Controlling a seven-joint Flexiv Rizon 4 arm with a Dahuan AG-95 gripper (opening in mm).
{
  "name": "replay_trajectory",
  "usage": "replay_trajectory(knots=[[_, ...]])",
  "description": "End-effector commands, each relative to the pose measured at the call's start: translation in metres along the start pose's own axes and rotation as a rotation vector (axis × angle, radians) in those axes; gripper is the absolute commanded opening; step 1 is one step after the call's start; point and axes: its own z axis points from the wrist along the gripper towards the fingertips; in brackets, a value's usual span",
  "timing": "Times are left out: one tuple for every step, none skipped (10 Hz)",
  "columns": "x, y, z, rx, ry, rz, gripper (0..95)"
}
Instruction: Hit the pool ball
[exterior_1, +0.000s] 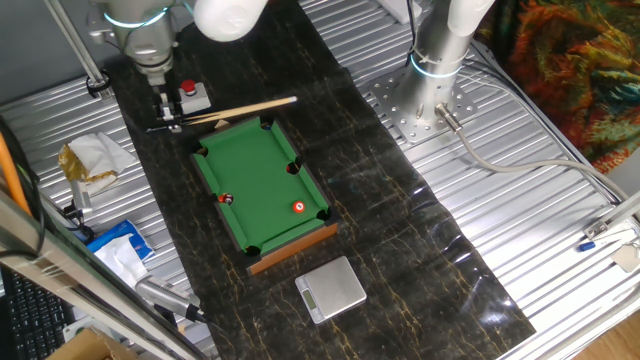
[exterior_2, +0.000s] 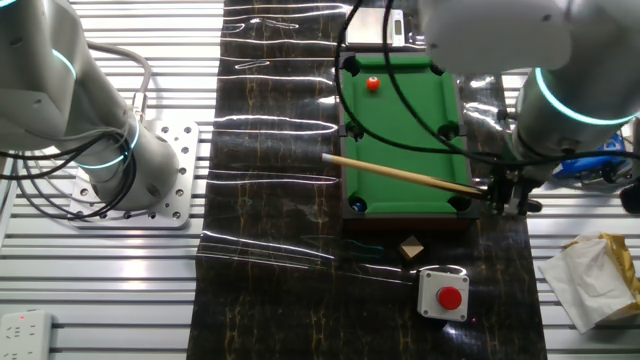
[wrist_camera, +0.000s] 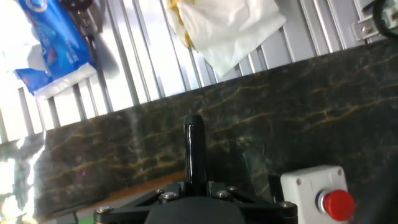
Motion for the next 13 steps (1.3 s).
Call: replay_trajectory(knots=[[-0.001, 0.0002, 0.0004, 0.002, -0.004, -0.001, 0.0], [-0.0014, 0.0004, 0.0007, 0.004, -0.005, -0.001, 0.0], [-0.0017, 0.0005, 0.0013, 0.003, -0.005, -0.001, 0.0], [-0.002, 0.0008, 0.002, 0.001, -0.005, -0.001, 0.0], [-0.0026, 0.0012, 0.0014, 0.004, -0.006, -0.001, 0.0], [-0.0033, 0.0011, 0.0006, 0.008, -0.008, -0.001, 0.0], [-0.0036, 0.0002, -0.0012, 0.006, -0.01, -0.001, 0.0], [-0.0037, -0.0003, -0.0033, 0.001, -0.004, -0.002, 0.0], [-0.0038, -0.0001, -0.0039, -0.001, 0.0, -0.061, 0.0], [-0.0038, -0.0003, -0.0042, 0.015, 0.001, -0.179, 0.0], [-0.0039, -0.0003, -0.0042, 0.017, 0.001, -0.236, 0.0], [-0.0039, -0.0002, -0.0043, 0.024, 0.004, -0.297, 0.0], [-0.0039, -0.0002, -0.0043, 0.032, 0.004, -0.305, 0.0]])
